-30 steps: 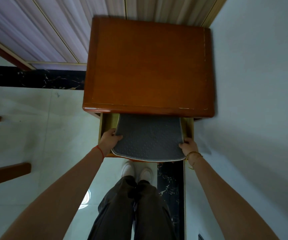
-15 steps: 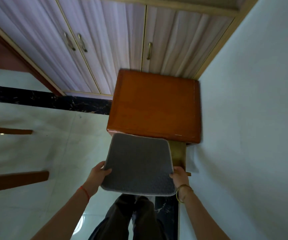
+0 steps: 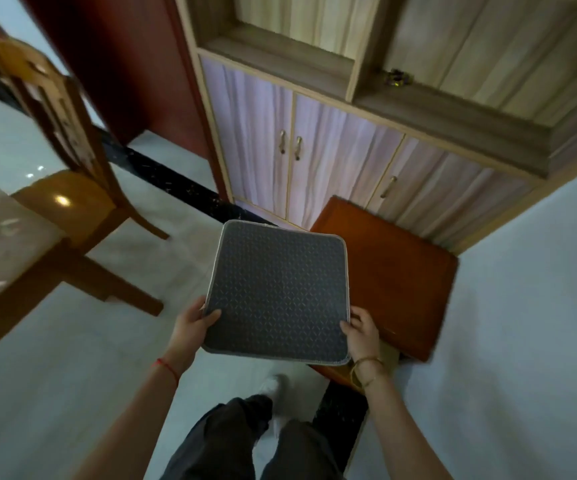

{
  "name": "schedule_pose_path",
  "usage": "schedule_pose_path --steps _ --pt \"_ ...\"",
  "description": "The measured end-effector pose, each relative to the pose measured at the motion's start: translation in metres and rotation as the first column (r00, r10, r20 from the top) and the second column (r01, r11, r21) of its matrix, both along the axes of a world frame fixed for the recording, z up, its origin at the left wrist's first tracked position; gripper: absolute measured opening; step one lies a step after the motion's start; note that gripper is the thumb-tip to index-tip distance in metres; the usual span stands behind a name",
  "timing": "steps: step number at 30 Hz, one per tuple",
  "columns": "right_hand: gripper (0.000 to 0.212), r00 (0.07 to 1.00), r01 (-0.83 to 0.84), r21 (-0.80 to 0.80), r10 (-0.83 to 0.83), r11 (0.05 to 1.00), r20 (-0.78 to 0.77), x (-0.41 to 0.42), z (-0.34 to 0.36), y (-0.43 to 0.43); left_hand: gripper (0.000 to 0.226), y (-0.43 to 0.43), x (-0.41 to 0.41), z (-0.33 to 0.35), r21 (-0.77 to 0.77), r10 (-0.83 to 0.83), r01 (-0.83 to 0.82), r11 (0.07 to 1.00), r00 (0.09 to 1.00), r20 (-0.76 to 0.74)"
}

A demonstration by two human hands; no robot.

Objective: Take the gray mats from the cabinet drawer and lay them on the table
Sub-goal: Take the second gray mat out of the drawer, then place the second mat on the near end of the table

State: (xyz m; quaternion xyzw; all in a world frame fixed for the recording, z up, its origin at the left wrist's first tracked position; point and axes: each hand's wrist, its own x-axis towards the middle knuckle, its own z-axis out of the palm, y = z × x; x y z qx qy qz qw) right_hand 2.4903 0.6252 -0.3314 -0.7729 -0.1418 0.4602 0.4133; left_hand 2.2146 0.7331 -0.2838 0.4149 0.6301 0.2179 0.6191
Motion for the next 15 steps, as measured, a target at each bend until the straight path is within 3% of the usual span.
schedule_pose_path --steps 9,15 --pt "0.029 0.905 -0.425 0.061 0.424 0.903 0.038 -0.054 0.048 0.019 0.036 -0.110 -0.079 0.038 0.073 0.408 -0.411 0.909 0.911 0.053" --pt "0.029 0.755 -0.652 0.110 0.655 0.750 0.009 -0.145 0.057 0.017 0.030 -0.206 -0.146 0.044 0.093 0.694 -0.697 0.711 0.717 0.075"
